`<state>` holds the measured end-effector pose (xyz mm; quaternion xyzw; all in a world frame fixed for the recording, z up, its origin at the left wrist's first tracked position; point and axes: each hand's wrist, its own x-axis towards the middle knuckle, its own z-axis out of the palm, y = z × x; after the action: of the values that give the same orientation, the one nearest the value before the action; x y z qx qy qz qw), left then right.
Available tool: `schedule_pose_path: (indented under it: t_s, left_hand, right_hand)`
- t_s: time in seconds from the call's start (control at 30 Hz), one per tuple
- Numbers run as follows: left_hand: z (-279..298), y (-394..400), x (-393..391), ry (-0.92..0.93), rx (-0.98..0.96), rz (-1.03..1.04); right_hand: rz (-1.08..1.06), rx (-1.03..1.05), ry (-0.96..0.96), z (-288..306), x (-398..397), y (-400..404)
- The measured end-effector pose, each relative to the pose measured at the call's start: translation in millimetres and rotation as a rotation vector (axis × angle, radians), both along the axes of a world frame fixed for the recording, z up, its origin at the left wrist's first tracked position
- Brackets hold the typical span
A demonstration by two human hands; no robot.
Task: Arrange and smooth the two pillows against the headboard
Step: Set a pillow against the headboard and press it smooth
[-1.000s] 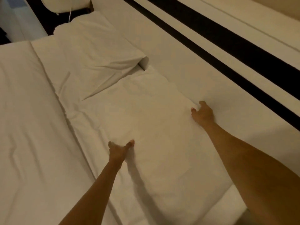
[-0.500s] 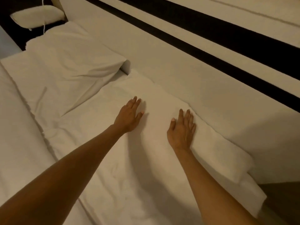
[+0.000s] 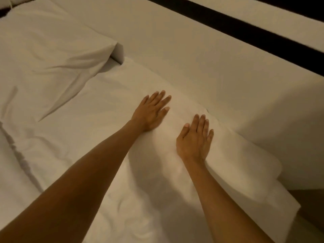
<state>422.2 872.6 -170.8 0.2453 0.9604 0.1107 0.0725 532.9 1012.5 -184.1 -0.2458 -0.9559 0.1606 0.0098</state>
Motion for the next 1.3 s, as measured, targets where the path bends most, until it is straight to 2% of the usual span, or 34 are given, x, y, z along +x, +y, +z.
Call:
schedule_pose_path:
  t_s: [0.23,0.33,0.43,0.57,0.67,0.77,0.97,1.17,1.3]
  left_hand:
    - [8,-57,-28,-0.057,-0.072,0.123]
    - [17,-87,-35,-0.118,-0.166,0.248]
    - [31,-104,-36,-0.090,-0.224,0.311]
    - [53,-88,-17,-0.025,-0.092,0.181]
    - [56,-64,12,-0.037,-0.022,-0.016]
    - [40,-49,39,-0.100,-0.012,-0.098]
    - [4,-71,60,-0.037,-0.040,-0.032]
    - [-1,-90,59,-0.007,-0.044,0.006]
    - [-3,-124,51,0.006,-0.077,0.121]
  right_hand:
    - [-0.077,0.015,-0.039,-1,42,30]
    - [-0.085,0.057,-0.106,2,58,41]
    - [-0.153,0.106,-0.193,13,65,50]
    - [-0.212,0.130,-0.076,42,55,28]
    - [-0.118,0.054,0.067,57,44,-19]
    - [-0.033,-0.017,0.119,45,43,-69]
    - [-0.116,0.020,0.117,0,79,-87]
    - [-0.167,0.097,0.107,-15,133,-62]
    - [-0.217,0.125,0.094,-15,164,-44]
